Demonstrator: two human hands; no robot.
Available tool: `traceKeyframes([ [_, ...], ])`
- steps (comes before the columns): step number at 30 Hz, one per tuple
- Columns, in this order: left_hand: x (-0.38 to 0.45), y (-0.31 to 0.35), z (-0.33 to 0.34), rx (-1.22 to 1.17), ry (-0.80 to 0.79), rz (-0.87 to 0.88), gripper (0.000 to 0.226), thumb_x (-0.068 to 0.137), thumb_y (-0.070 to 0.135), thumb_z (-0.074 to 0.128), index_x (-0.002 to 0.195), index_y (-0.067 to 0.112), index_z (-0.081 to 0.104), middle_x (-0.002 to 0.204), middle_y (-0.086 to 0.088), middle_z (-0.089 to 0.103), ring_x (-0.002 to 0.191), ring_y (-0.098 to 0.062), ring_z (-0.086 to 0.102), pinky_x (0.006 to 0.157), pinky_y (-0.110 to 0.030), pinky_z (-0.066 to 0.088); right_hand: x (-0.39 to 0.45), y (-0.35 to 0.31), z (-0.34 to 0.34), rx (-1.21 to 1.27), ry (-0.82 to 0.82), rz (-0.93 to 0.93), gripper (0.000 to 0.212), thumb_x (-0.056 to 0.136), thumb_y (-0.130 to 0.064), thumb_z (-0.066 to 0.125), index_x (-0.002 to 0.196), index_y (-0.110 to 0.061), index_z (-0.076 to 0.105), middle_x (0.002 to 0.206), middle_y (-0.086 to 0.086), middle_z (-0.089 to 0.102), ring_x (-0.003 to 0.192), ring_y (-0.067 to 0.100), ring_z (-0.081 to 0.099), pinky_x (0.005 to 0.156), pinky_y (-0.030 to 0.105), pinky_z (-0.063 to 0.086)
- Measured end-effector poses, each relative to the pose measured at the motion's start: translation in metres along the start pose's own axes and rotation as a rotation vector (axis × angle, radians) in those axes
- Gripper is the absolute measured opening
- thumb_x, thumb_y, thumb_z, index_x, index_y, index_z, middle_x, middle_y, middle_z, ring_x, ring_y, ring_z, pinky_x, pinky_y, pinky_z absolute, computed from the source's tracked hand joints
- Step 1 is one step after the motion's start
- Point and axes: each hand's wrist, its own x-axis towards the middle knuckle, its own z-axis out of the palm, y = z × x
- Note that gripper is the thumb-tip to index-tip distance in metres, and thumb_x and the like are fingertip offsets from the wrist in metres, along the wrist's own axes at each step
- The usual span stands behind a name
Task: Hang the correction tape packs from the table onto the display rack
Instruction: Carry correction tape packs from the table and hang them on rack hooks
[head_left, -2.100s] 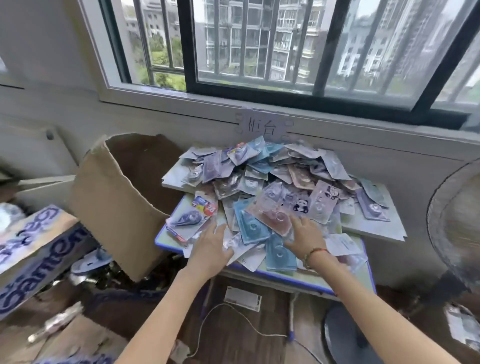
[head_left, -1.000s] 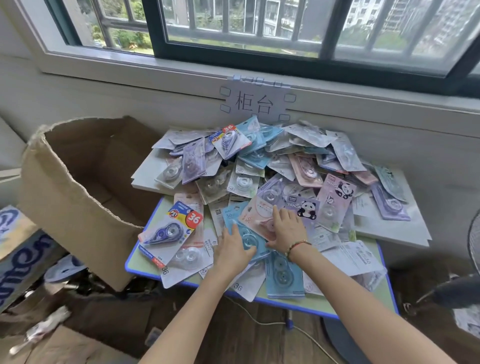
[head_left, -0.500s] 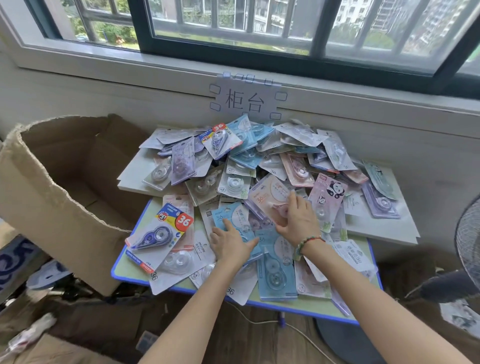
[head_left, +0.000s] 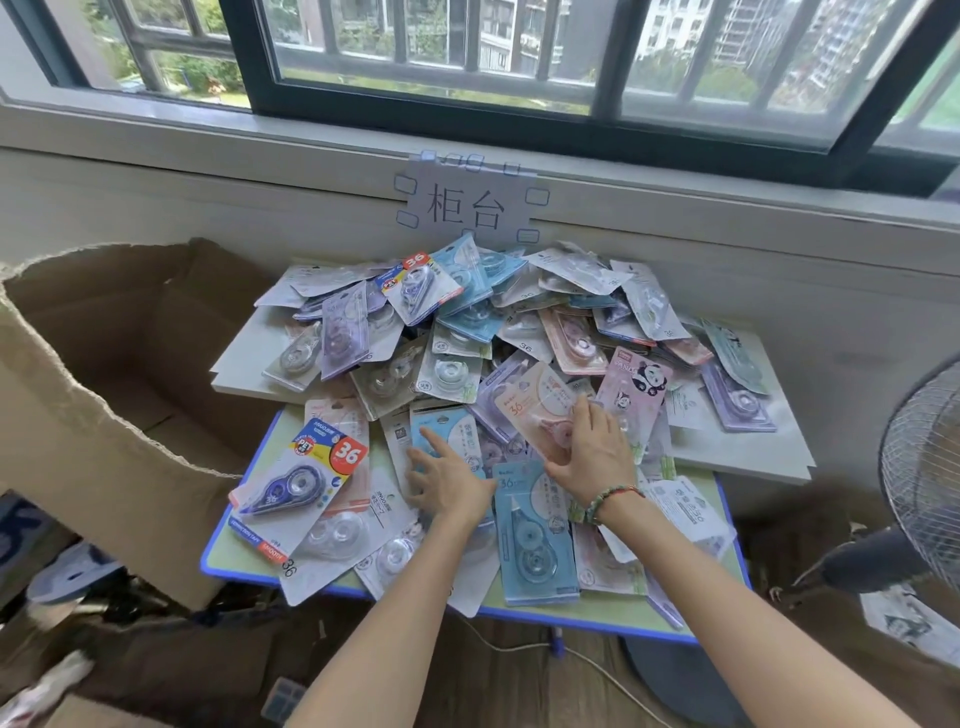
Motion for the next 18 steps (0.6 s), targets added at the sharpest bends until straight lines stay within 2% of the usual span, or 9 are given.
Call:
traceKeyframes([
  [2, 0.000, 0.001, -0.005, -0.062, -0.018, -0.027, 0.119, 0.080, 0.041, 0.075, 0.151, 0.011, -0.016, 0.159, -0.021, -0.004, 0.144, -0.041, 0.014, 0.116, -0.052, 0.022, -0.001, -0.001, -0.002, 0.004, -0.007, 0.004, 0.097, 0.080, -0.044, 0.068, 0.148, -0.004, 0.011, 0.144, 0.011, 0.032, 0.133, 0.026, 0.031, 0.112, 0.033, 0.026],
  [10, -0.007, -0.003, -0.024, -0.241, 0.003, -0.067, 0.120, 0.078, 0.033, 0.078, 0.151, 0.012, -0.015, 0.159, -0.019, -0.004, 0.141, -0.043, 0.018, 0.111, -0.056, 0.029, -0.013, -0.003, -0.014, 0.005, -0.014, 0.011, 0.100, 0.080, -0.047, 0.067, 0.149, -0.005, 0.007, 0.147, 0.011, 0.028, 0.135, 0.026, 0.029, 0.113, 0.035, 0.026],
  [13, -0.020, -0.003, -0.033, -0.234, 0.058, 0.005, 0.122, 0.076, 0.034, 0.079, 0.152, 0.013, -0.014, 0.161, -0.012, -0.004, 0.138, -0.045, 0.026, 0.108, -0.057, 0.032, -0.022, -0.005, -0.021, 0.027, -0.019, 0.053, 0.102, 0.079, -0.050, 0.068, 0.150, -0.007, 0.008, 0.147, 0.011, 0.029, 0.135, 0.027, 0.029, 0.111, 0.037, 0.027],
  [18, -0.046, -0.008, -0.051, -0.229, 0.155, 0.194, 0.128, 0.073, 0.035, 0.081, 0.151, 0.012, -0.019, 0.157, -0.019, 0.005, 0.138, -0.040, 0.027, 0.109, -0.051, 0.034, -0.040, -0.008, -0.042, 0.197, 0.030, 0.216, 0.102, 0.073, -0.052, 0.073, 0.146, -0.009, 0.016, 0.139, 0.014, 0.031, 0.129, 0.030, 0.034, 0.105, 0.041, 0.034],
])
